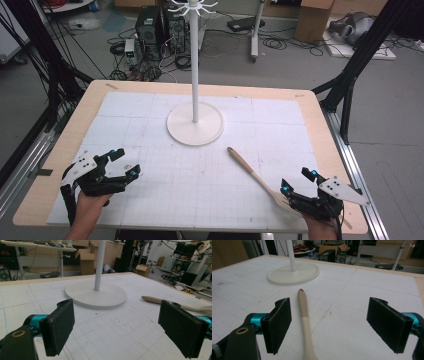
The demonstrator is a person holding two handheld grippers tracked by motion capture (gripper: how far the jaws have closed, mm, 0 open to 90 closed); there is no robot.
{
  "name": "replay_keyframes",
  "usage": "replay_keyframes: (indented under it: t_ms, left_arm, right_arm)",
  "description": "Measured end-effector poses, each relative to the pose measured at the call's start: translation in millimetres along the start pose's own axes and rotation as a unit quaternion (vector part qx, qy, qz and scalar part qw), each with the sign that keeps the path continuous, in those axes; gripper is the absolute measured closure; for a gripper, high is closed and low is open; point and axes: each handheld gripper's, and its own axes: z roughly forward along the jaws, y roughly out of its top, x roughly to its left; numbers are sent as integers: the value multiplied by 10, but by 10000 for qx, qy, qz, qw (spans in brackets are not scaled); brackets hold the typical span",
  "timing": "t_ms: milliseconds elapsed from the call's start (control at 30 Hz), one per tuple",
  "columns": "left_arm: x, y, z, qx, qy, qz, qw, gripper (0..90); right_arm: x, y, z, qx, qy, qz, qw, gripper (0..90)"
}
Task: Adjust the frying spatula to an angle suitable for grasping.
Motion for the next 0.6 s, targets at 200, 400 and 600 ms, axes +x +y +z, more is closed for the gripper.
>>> replay_keyframes:
  t_ms: [200, 400, 600]
  left_arm:
    - [8, 0, -1, 15, 41, -13, 10000, 145]
    - [8, -23, -15, 71, -7, -1, 10000, 147]
    - [32, -39, -48, 84, -20, -46, 10000, 151]
  right_arm:
    - [14, 14, 15, 16, 73, 20, 10000, 187]
    - [18, 42, 9, -10, -8, 44, 10000, 187]
    - [21, 65, 53, 27, -102, 146, 9998, 187]
